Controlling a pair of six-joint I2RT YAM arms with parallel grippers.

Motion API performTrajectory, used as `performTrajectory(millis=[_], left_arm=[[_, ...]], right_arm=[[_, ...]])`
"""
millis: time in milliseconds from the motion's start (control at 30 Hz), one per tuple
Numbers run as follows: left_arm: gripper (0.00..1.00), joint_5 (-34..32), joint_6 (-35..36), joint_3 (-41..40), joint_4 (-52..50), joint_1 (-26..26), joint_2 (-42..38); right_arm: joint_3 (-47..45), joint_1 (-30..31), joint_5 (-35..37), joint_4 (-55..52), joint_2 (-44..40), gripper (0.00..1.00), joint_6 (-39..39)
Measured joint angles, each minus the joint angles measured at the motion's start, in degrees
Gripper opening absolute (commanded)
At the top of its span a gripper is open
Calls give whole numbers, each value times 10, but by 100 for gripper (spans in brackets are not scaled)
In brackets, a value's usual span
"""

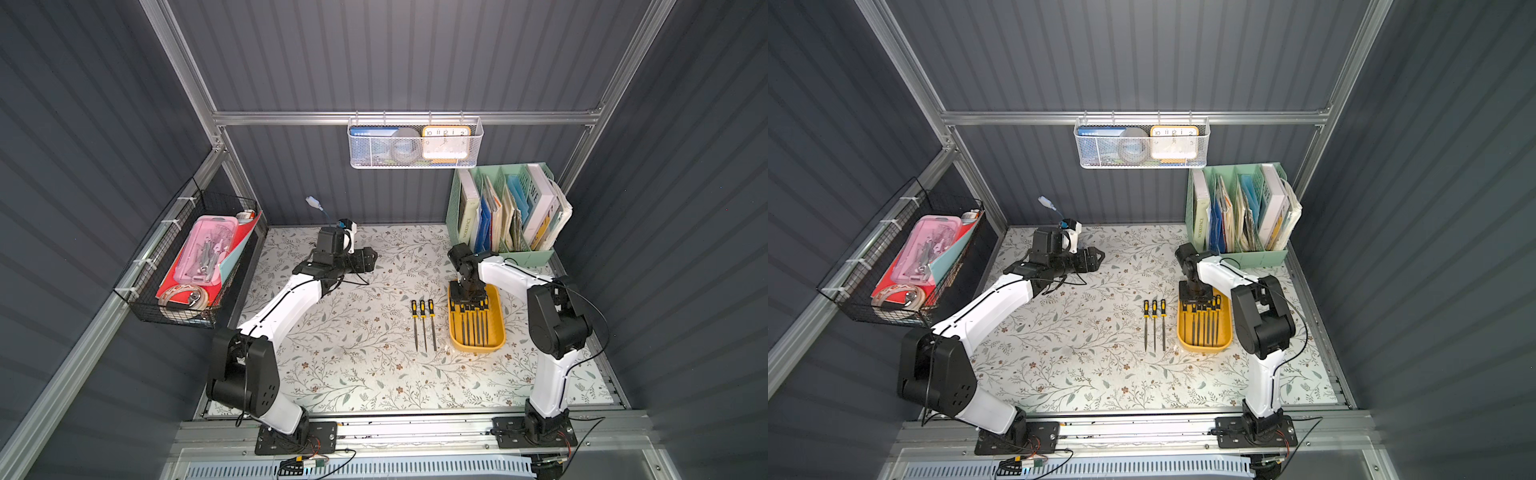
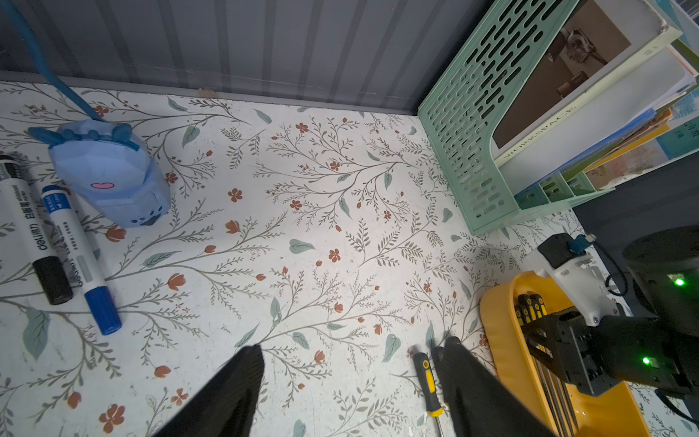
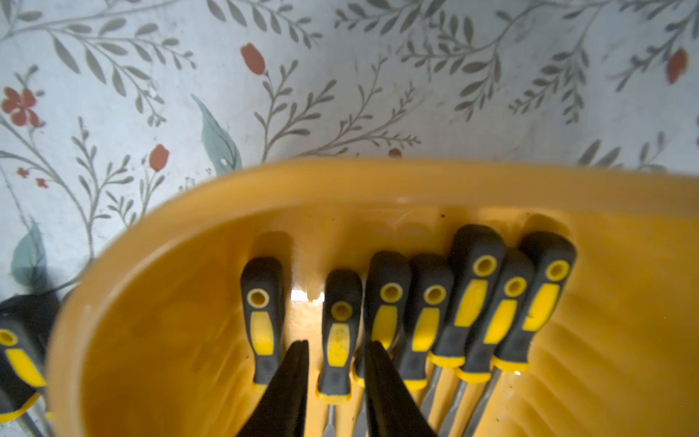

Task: Take the file tool out of the storage box
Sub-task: Pick up the file tool from the storage box, then place the file tool at the center of the board.

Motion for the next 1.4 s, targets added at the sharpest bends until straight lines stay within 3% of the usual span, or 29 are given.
performTrajectory(millis=[433, 633, 1033, 1167, 1400], left_arm=[[80, -2, 0, 0, -1, 0, 0], [80, -3, 0, 0, -7, 0, 0], [80, -6, 0, 7, -9, 0, -1], [80, -12, -4, 7, -9, 1, -6], [80, -14, -9, 7, -8, 7, -8]], right_arm=[[-11, 0, -14, 11, 23, 29, 10], [-8, 0, -14, 11, 24, 4, 14], [72, 5, 19, -48, -16, 0, 20], [121, 38, 27, -67, -48, 0, 37], [189, 155, 11, -62, -27, 0, 119]])
